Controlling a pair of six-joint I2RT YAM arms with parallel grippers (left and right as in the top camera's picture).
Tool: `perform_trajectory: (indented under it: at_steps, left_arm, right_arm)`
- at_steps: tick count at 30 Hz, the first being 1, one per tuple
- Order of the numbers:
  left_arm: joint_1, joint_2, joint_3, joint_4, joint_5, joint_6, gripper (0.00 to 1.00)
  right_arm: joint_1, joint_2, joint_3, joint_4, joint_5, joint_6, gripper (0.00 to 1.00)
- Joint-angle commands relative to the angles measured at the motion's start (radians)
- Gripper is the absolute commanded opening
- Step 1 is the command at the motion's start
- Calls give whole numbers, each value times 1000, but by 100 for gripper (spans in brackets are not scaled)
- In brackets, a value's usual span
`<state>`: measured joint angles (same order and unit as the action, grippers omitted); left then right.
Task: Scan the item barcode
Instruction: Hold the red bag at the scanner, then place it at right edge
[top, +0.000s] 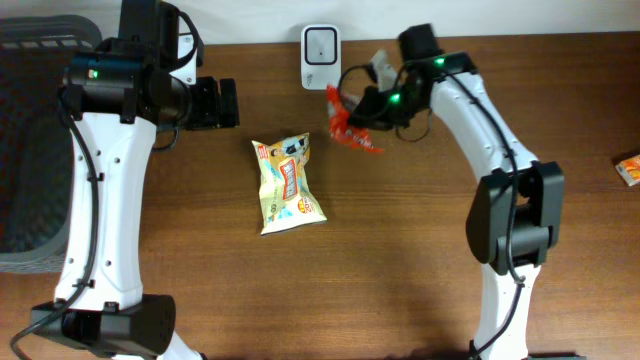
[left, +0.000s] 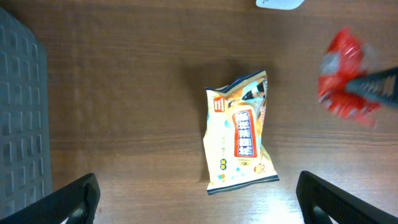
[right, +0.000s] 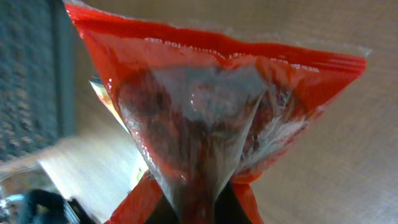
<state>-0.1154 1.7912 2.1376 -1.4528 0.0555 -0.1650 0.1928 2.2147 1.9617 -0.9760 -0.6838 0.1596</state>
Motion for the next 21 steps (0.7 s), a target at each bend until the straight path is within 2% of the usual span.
perform_trajectory:
  at_steps: [1, 3, 5, 9, 11, 15, 18, 21]
  left_arm:
    - [2, -9, 4, 2, 8, -5, 99]
    - [2, -9, 4, 2, 8, -5, 99]
    - [2, -9, 4, 2, 8, -5, 99]
    - [2, -9, 4, 2, 8, -5, 99]
    - [2, -9, 5, 2, 8, -5, 99]
    - [2, -9, 4, 2, 8, -5, 99]
    - [2, -9, 4, 2, 8, -5, 99]
    - [2, -9, 5, 2, 8, -5, 99]
  right_arm:
    - [4, -3, 23, 193, -82, 16, 4]
    - [42, -3, 23, 352, 117, 128, 4]
    - [114, 1, 23, 521, 475, 137, 4]
    - [200, 35, 23, 714, 772, 134, 4]
    - [215, 85, 23, 794, 794, 134, 4]
    - [194, 113, 23, 813, 794, 134, 4]
    - [129, 26, 23, 801, 801, 134, 4]
    - [-21, -94, 23, 658, 801, 138, 4]
